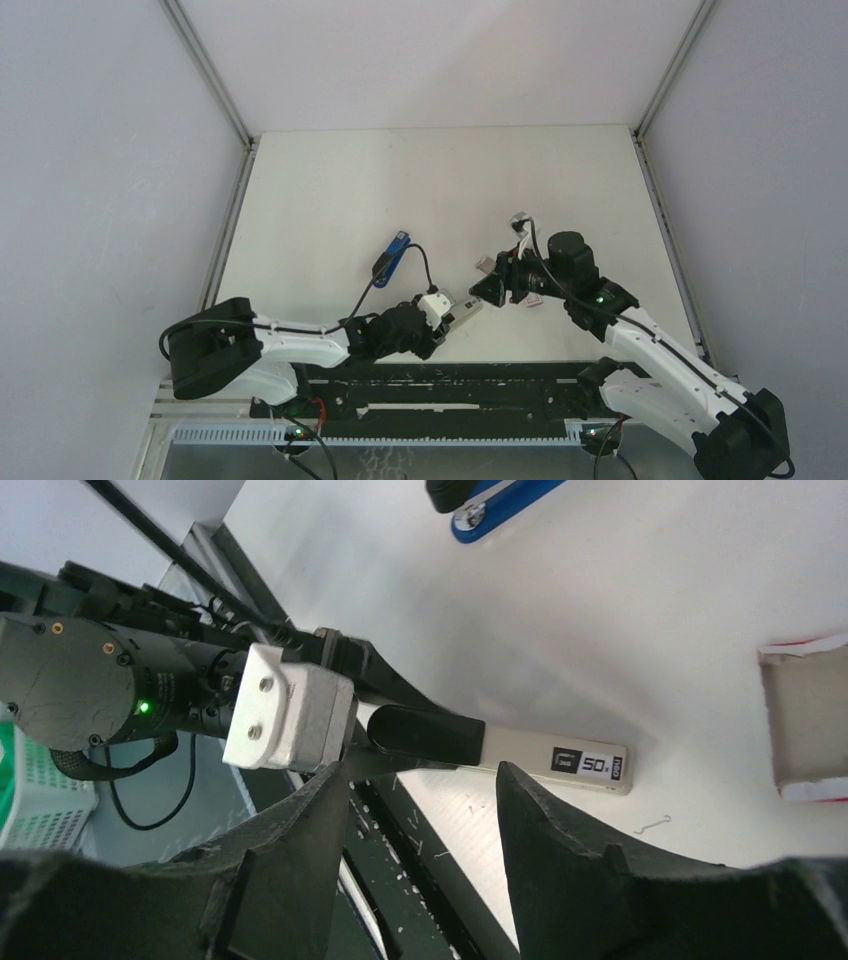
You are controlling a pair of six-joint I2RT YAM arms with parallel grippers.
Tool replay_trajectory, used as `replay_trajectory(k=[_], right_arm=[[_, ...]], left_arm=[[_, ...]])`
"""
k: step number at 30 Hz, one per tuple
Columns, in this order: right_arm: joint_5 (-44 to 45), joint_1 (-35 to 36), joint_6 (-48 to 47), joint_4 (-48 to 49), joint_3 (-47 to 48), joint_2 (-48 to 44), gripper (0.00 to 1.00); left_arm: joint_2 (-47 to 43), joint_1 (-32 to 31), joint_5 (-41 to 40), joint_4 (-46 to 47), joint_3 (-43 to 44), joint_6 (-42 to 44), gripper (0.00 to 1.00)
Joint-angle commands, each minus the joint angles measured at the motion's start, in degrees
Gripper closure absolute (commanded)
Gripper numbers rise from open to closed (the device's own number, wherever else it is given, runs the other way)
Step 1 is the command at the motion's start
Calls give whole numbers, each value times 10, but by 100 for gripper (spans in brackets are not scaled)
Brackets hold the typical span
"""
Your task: Load the staples into the stapler
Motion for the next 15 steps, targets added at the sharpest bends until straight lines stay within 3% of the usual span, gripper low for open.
replay_trajectory(k=[1,7,15], right_arm=[[58,-26,24,-11,16,-33,45],[47,-84,34,-11,0,-67,44],[48,-107,47,-9,-23,-78,43]], left_arm=[[-57,-2,-6,8,-18,-5,37],[-127,-2,2,-14,-15,2,21],[20,-1,-13,-116,119,39,22]])
